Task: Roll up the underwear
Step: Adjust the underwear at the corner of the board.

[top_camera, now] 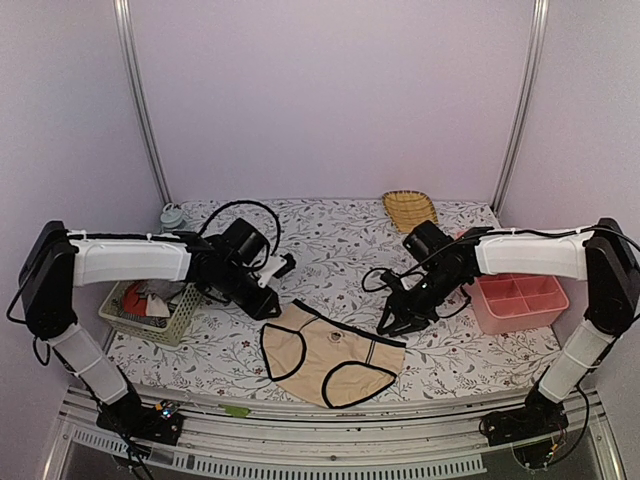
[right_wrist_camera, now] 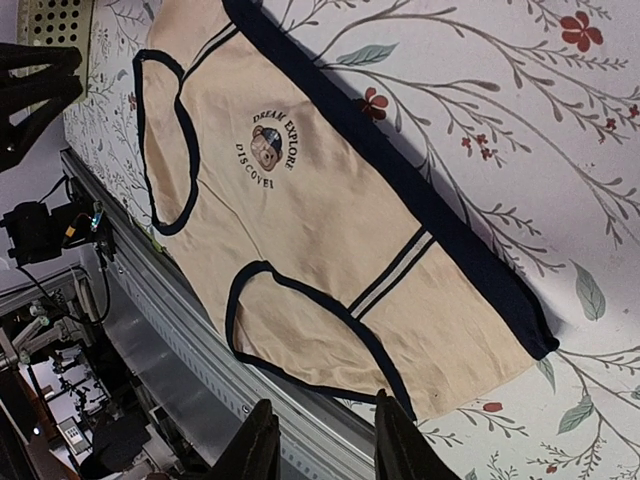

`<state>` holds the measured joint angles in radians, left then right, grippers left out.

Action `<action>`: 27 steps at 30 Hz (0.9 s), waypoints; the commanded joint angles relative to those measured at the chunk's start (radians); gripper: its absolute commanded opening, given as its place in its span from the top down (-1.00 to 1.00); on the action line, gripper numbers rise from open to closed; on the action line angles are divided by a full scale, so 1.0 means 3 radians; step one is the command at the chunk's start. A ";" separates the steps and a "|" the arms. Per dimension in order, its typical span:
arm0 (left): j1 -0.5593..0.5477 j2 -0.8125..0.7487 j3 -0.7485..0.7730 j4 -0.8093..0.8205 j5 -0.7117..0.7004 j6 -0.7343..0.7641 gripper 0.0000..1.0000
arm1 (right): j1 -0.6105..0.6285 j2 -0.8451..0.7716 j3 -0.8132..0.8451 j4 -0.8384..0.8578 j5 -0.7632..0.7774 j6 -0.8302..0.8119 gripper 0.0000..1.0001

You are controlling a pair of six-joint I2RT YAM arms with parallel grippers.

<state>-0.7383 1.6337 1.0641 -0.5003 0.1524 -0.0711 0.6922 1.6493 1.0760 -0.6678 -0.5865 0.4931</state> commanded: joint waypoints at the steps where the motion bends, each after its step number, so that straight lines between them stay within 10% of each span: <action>1: -0.0052 -0.0046 -0.0300 0.0033 -0.0018 -0.0231 0.56 | 0.0007 0.0096 0.0169 0.0004 -0.0052 -0.0103 0.33; 15: -0.0059 0.0935 0.0333 0.0008 -0.0257 0.0081 0.68 | -0.0008 -0.0119 0.0047 -0.0028 0.0006 -0.0047 0.34; 27: 0.0074 0.2556 0.2471 -0.0204 -0.0126 0.0472 0.72 | -0.0067 -0.0471 -0.0323 0.0080 0.0008 0.0234 0.40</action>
<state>-0.7380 2.2581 1.6646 -0.5144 0.0811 0.0082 0.6735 1.5467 1.0164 -0.6708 -0.5816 0.5198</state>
